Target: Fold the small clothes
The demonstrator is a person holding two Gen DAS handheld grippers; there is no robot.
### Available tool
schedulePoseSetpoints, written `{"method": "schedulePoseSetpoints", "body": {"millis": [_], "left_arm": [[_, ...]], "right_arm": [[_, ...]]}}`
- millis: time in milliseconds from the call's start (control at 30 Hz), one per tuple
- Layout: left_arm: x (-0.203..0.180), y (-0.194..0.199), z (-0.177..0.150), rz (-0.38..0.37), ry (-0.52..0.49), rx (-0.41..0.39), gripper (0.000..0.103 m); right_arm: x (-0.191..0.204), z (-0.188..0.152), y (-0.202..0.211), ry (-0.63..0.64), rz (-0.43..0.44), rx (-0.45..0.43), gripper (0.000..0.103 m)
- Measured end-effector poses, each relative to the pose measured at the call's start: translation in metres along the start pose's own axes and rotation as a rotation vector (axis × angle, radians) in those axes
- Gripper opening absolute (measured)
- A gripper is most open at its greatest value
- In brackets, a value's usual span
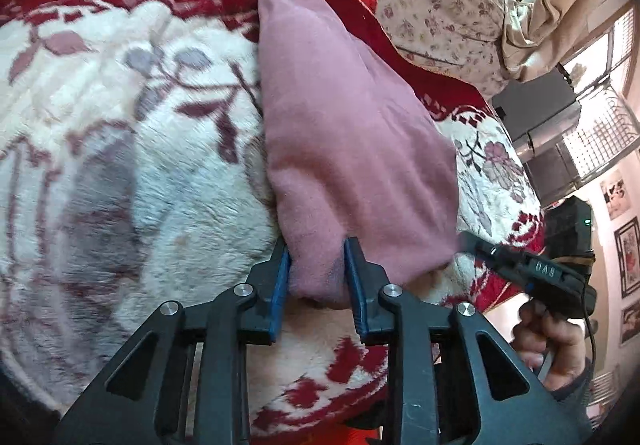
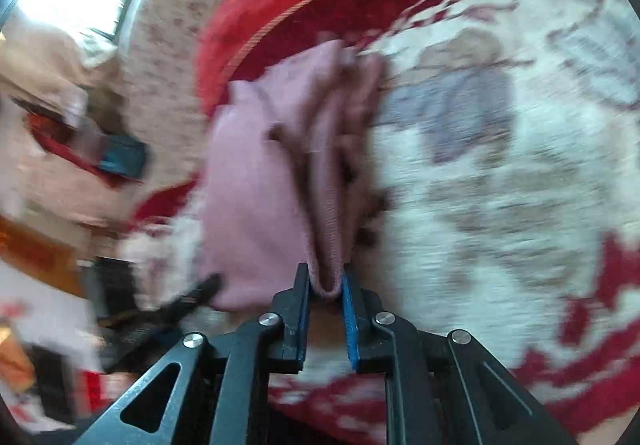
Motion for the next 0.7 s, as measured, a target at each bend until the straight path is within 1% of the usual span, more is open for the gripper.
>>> {"method": "schedulePoseSetpoints", "body": {"millis": [33, 67, 100, 133, 167, 200, 267, 300, 333, 367, 400, 433, 467, 500, 567, 633, 667, 700], "left_arm": [[0.002, 0.006, 0.002, 0.022, -0.009, -0.021, 0.025], [0.003, 0.016, 0.006, 0.057, -0.025, -0.064, 0.025], [0.003, 0.028, 0.012, 0.093, -0.042, -0.123, 0.025], [0.001, 0.035, 0.018, 0.107, -0.054, -0.162, 0.025], [-0.004, 0.041, 0.026, 0.104, -0.069, -0.204, 0.025], [-0.013, 0.041, 0.033, 0.082, -0.090, -0.222, 0.025], [-0.030, 0.030, 0.041, 0.041, -0.143, -0.221, 0.025], [-0.035, 0.019, 0.044, 0.047, -0.167, -0.208, 0.025], [-0.032, 0.009, 0.045, 0.069, -0.175, -0.198, 0.025], [-0.026, -0.005, 0.046, 0.087, -0.162, -0.175, 0.025], [-0.018, -0.020, 0.044, 0.106, -0.144, -0.136, 0.025], [-0.012, -0.026, 0.043, 0.111, -0.141, -0.131, 0.020], [-0.012, -0.027, 0.043, 0.095, -0.163, -0.156, 0.020], [-0.012, -0.028, 0.041, 0.094, -0.178, -0.160, 0.020], [-0.013, -0.025, 0.039, 0.102, -0.180, -0.145, 0.020], [-0.017, -0.020, 0.043, 0.105, -0.162, -0.122, 0.020], [-0.019, -0.014, 0.049, 0.100, -0.146, -0.124, 0.020], [-0.019, -0.003, 0.062, 0.109, -0.128, -0.152, 0.020]], "right_arm": [[-0.003, 0.008, 0.011, 0.015, -0.061, -0.048, 0.014], [0.000, 0.019, 0.023, 0.043, -0.109, -0.099, 0.014], [0.010, 0.028, 0.033, 0.092, -0.117, -0.140, 0.014], [0.025, 0.035, 0.037, 0.155, -0.101, -0.161, 0.014], [0.038, 0.039, 0.037, 0.201, -0.085, -0.165, 0.014], [0.057, 0.045, 0.034, 0.265, -0.056, -0.163, 0.014], [0.089, 0.055, 0.023, 0.375, -0.009, -0.173, 0.014], [0.101, 0.060, 0.014, 0.425, -0.006, -0.173, 0.014], [0.111, 0.062, 0.000, 0.474, -0.021, -0.152, 0.014], [0.115, 0.063, -0.017, 0.532, -0.062, -0.127, 0.014], [0.109, 0.063, -0.030, 0.548, -0.099, -0.107, 0.014], [0.103, 0.067, -0.040, 0.539, -0.137, -0.090, 0.014], [0.085, 0.066, -0.053, 0.523, -0.197, -0.060, 0.014], [0.072, 0.064, -0.063, 0.513, -0.221, -0.032, 0.013], [0.069, 0.063, -0.062, 0.515, -0.188, -0.058, 0.012], [0.069, 0.061, -0.060, 0.523, -0.195, -0.054, 0.012], [0.069, 0.060, -0.059, 0.513, -0.185, -0.051, 0.012], [0.070, 0.061, -0.055, 0.491, -0.161, -0.049, 0.012]]}}
Point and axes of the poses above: each gripper's, at about its wrist camera, not at the fingertips, and y roughly against the way its jaws point, x to its left, z to its top, the point moved 10 cm from there along -y, roughly the way its jaws point, and after that the axes turned 6 degrees about x, right-handed, at the moved point
